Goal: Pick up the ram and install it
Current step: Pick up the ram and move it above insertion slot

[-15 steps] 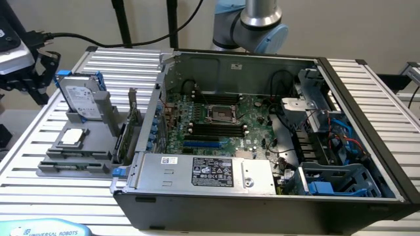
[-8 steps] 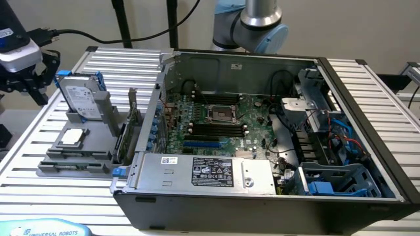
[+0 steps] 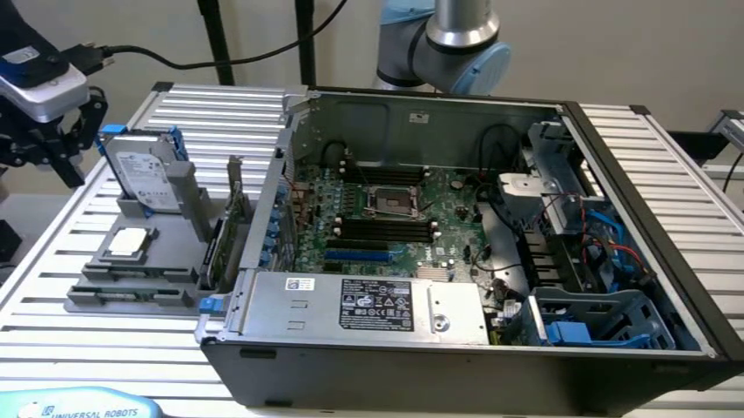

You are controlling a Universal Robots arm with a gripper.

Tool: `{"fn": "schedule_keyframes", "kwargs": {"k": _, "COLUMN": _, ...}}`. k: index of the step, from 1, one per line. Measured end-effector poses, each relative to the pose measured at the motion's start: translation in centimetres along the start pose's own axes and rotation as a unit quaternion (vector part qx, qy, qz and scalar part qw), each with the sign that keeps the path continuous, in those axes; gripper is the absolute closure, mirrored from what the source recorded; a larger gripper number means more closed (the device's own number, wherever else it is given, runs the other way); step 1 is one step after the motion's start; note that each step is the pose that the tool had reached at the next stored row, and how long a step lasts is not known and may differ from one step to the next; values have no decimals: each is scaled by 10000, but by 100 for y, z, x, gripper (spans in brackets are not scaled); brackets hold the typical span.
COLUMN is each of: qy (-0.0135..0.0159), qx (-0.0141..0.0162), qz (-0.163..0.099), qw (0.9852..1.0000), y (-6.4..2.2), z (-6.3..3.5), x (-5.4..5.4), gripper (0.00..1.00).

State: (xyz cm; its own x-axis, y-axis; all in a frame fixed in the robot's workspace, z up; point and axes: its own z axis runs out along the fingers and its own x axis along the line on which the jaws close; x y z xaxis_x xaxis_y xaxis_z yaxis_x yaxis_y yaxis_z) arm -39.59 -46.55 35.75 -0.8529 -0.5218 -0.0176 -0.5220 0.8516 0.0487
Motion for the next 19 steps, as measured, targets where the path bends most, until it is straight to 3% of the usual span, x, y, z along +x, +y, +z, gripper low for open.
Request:
{"fn": "schedule_keyframes", "kwargs": {"k": 5, "qy": 22, "qx": -8, "qz": -457, "qw": 9990, "y": 0, "z": 6, "x": 0, "gripper": 89}}
{"fn": "schedule_keyframes", "kwargs": {"k": 10, "qy": 44, "qx": -16, "qz": -907, "qw": 9959, "y": -1, "z": 12, "x": 0, "gripper": 89}}
{"fn": "schedule_keyframes", "kwargs": {"k": 15, "qy": 66, "qx": -24, "qz": -1362, "qw": 9907, "y": -1, "z": 18, "x": 0, "gripper": 89}}
{"fn": "schedule_keyframes", "kwargs": {"k": 19, "qy": 83, "qx": -30, "qz": -1717, "qw": 9851, "y": -1, "z": 22, "x": 0, "gripper": 89}}
